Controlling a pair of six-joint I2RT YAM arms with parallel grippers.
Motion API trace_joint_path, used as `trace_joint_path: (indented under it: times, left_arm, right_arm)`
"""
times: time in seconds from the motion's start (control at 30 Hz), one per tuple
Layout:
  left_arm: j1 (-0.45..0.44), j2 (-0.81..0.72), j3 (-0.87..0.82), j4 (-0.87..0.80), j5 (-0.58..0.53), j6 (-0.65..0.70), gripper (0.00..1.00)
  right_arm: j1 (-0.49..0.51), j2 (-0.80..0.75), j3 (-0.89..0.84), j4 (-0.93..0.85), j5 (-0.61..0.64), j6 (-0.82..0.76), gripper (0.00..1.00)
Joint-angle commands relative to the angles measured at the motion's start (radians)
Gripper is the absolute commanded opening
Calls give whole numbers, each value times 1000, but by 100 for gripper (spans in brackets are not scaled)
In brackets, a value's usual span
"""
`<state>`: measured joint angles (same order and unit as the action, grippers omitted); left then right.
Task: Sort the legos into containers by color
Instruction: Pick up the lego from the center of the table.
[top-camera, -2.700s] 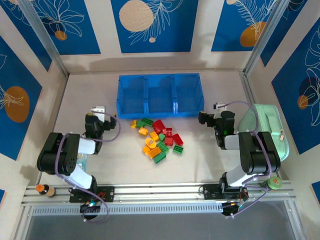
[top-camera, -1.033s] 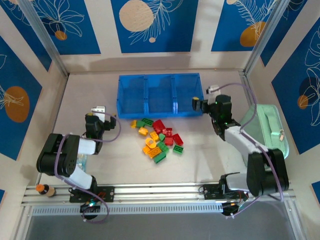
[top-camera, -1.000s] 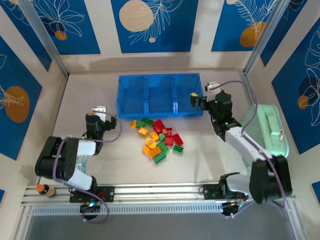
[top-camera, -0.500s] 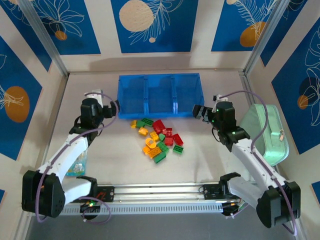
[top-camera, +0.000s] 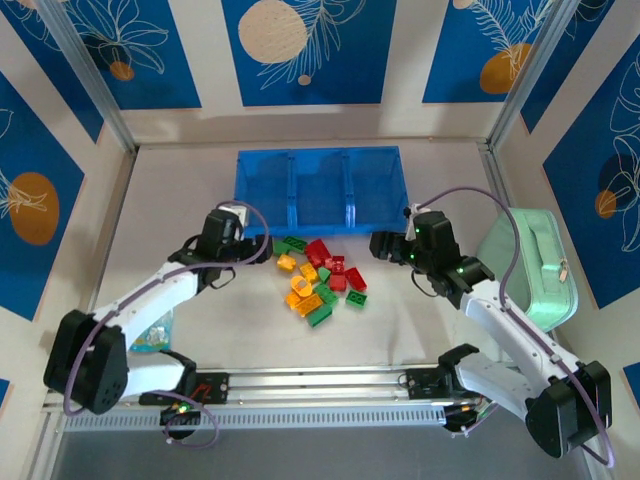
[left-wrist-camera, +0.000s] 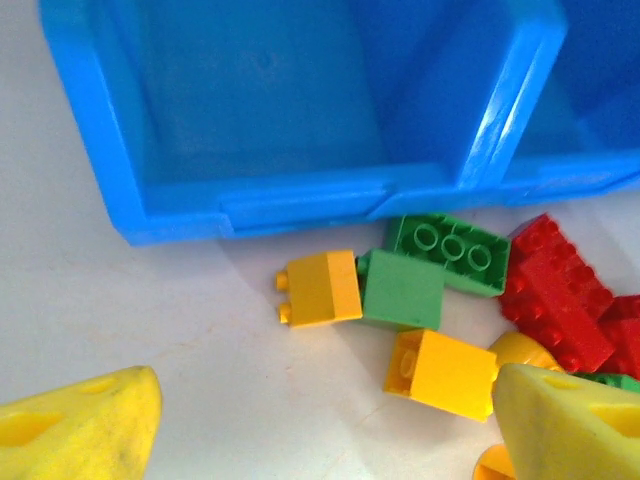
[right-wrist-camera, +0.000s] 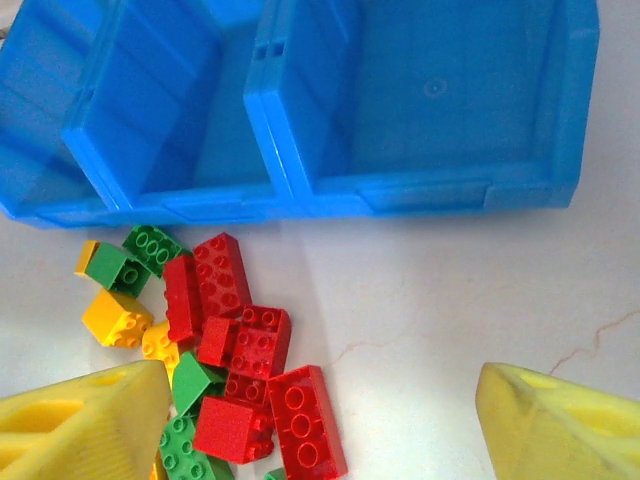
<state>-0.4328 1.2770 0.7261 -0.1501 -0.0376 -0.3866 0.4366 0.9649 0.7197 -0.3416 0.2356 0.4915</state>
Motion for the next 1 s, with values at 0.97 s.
trace_joint_path:
  times: [0.97]
  left_arm:
    - [21,392,223,-12,-10,-131,62]
  right_arm:
    - [70,-56,-45,-39,4,11,64]
